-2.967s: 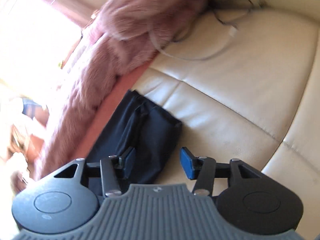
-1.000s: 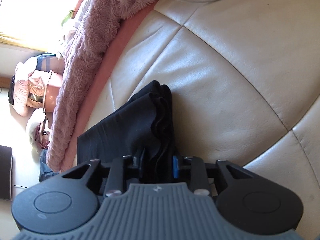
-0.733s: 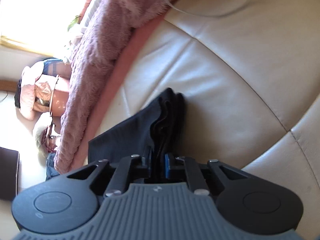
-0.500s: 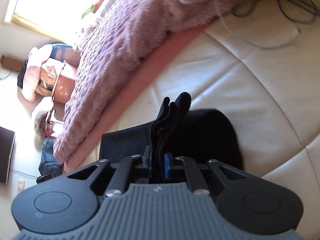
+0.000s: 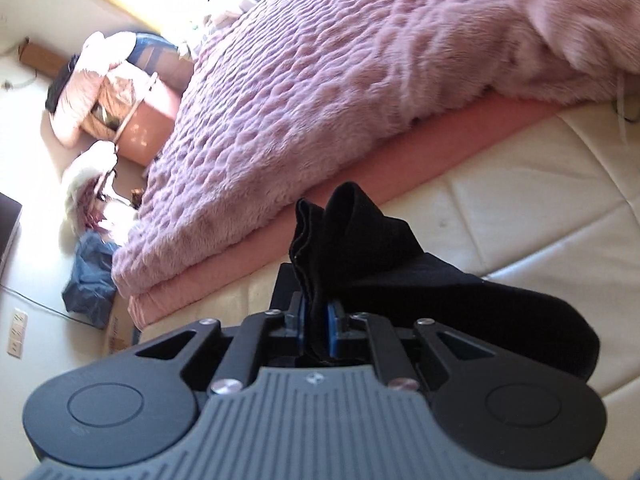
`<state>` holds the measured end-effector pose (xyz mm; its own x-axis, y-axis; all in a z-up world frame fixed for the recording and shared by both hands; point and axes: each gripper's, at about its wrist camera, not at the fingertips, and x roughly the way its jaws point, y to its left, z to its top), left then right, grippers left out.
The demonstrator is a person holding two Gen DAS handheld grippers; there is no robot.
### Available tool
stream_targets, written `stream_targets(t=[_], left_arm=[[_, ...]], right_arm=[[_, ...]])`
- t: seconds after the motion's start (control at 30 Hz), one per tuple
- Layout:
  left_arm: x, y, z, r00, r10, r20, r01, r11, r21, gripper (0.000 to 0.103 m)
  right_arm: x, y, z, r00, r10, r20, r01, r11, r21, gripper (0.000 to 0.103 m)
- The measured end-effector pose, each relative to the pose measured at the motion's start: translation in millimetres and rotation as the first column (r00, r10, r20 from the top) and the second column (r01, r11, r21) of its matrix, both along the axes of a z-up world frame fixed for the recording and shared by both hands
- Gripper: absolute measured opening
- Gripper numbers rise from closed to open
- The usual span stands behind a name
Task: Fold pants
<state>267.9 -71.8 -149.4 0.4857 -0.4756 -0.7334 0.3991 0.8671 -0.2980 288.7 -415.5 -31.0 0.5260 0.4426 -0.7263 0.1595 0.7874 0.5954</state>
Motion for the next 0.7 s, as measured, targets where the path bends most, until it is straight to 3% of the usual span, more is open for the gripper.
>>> stream_targets(t=[0.17,0.2,0.33,0.47,0.57,0.63,0.7], left_arm=[[0.4,40.6,-1.3,0.999,0.052,-0.015,-0.053,0.998,-0.032,0.019],[0.3,47.1,-2.4,0.998,0.059,-0.020,-0.060,0.998,-0.038,0.019],[-1.4,77.4,-8.9,0.994,0.103,-0.047,-0.106,0.992,-0.067,0.019],[-4.3,97.1,-13.9,0.989,0.129,-0.068,-0.135,0.986,-0.099,0.019],[-6.7,103.9,-15.9,0.988,0.133,-0.076,-0.141,0.983,-0.117,0.019],[-7.2,106.0,-16.4,0.987,0.135,-0.085,-0.146,0.980,-0.138,0.019],[-7.6,106.2,-15.6,0.986,0.138,-0.092,-0.152,0.976,-0.158,0.019]], right_arm=[[52.9,78.6,-24.4,0.995,0.066,-0.078,-0.073,0.993,-0.091,0.005],[62.9,96.4,-32.6,0.992,0.083,-0.096,-0.093,0.991,-0.098,0.001],[95.2,168.7,-77.8,0.970,0.150,-0.191,-0.188,0.962,-0.199,0.001],[104.9,206.5,-127.4,0.939,0.181,-0.293,-0.254,0.938,-0.235,0.001],[106.0,221.9,-141.8,0.925,0.198,-0.324,-0.283,0.928,-0.241,0.009],[103.5,227.8,-135.2,0.923,0.224,-0.312,-0.299,0.928,-0.220,0.030],[99.5,231.1,-116.6,0.928,0.259,-0.266,-0.321,0.921,-0.221,0.032]])
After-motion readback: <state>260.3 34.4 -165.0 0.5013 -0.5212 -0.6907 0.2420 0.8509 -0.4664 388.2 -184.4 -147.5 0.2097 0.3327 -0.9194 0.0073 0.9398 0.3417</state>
